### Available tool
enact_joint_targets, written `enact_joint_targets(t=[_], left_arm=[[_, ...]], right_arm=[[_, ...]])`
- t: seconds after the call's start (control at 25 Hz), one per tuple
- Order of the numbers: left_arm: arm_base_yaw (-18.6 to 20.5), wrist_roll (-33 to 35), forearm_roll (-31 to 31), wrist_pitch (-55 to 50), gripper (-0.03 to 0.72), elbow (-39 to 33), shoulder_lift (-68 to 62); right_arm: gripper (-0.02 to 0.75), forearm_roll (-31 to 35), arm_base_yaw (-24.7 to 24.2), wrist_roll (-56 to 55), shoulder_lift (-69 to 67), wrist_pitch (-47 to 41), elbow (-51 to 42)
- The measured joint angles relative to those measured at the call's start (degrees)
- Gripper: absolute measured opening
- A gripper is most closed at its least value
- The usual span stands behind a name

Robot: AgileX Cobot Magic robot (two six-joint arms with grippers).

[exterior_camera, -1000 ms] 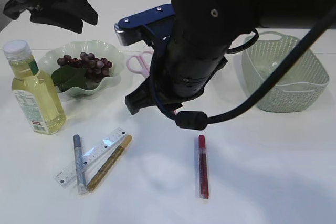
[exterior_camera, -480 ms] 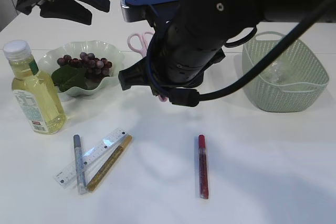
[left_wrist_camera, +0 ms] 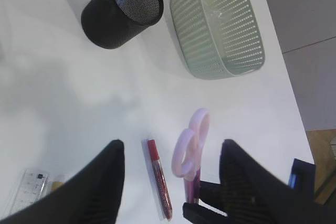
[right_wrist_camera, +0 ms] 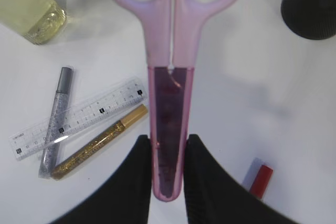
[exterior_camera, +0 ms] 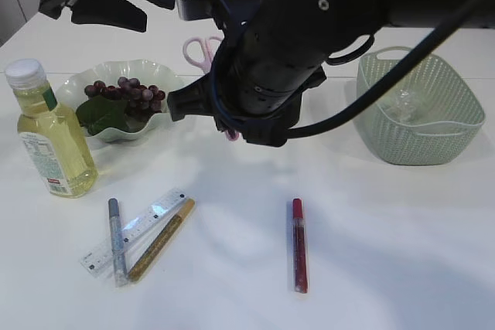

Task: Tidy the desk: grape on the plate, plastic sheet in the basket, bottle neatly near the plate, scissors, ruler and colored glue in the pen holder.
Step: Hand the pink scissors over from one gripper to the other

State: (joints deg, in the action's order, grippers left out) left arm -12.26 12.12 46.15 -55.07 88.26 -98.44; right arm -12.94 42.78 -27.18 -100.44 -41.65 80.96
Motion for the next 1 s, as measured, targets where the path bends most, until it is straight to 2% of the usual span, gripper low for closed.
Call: enact_joint_targets(t=[0.6, 0.76, 1.0], left_arm=[[0.0, 6.98, 9.41, -1.04, 0.437, -0.22, -2.58], [-0.19, 7.86, 10.31, -1.04, 0.437, -0.22, -2.86], [-2.51, 8.77, 10.52, 0.09, 0.437, -0.22, -4.64]], right_arm=[[0.155, 0.66, 0.0, -0.13, 0.0, 0.48, 2.76], [0.155, 0.92, 0.0, -0.13, 0.0, 0.48, 2.89], [0.155, 1.04, 0.0, -0.17, 0.0, 0.52, 3.65]])
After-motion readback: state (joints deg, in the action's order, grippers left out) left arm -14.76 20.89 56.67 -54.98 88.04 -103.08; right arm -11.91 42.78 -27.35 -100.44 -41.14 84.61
